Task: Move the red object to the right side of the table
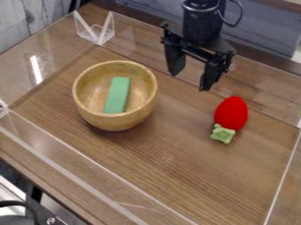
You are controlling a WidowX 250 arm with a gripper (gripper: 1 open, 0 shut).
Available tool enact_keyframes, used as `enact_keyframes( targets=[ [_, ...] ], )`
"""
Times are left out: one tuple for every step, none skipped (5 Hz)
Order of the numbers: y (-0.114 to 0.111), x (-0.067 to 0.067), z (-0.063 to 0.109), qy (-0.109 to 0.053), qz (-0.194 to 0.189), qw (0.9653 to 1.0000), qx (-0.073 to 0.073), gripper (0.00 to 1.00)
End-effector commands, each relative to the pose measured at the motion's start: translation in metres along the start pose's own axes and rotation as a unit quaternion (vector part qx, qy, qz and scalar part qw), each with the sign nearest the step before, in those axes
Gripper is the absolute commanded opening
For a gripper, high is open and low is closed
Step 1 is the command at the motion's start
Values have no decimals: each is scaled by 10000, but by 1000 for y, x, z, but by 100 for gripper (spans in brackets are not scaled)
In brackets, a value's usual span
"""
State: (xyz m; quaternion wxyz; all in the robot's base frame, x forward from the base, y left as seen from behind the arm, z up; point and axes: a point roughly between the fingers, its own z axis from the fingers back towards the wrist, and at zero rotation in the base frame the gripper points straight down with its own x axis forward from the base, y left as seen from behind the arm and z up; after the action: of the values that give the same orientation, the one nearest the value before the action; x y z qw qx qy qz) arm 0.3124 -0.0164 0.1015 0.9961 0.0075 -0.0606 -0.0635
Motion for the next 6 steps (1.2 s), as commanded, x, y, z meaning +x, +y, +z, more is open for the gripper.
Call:
enact_keyframes(
  targets=[
    [18,-3,2,-167,-180,9997,31,100],
    [28,-3,-2,-248,196,9994,120,100],
    [27,-4,-7,-285,365,9987,208,100],
    [26,-5,-4,-307,521,9979,239,100],
    [29,-12,-4,-336,797,9959,268,100],
    [31,-15,1,-427,1040,9935,190,100]
  ],
)
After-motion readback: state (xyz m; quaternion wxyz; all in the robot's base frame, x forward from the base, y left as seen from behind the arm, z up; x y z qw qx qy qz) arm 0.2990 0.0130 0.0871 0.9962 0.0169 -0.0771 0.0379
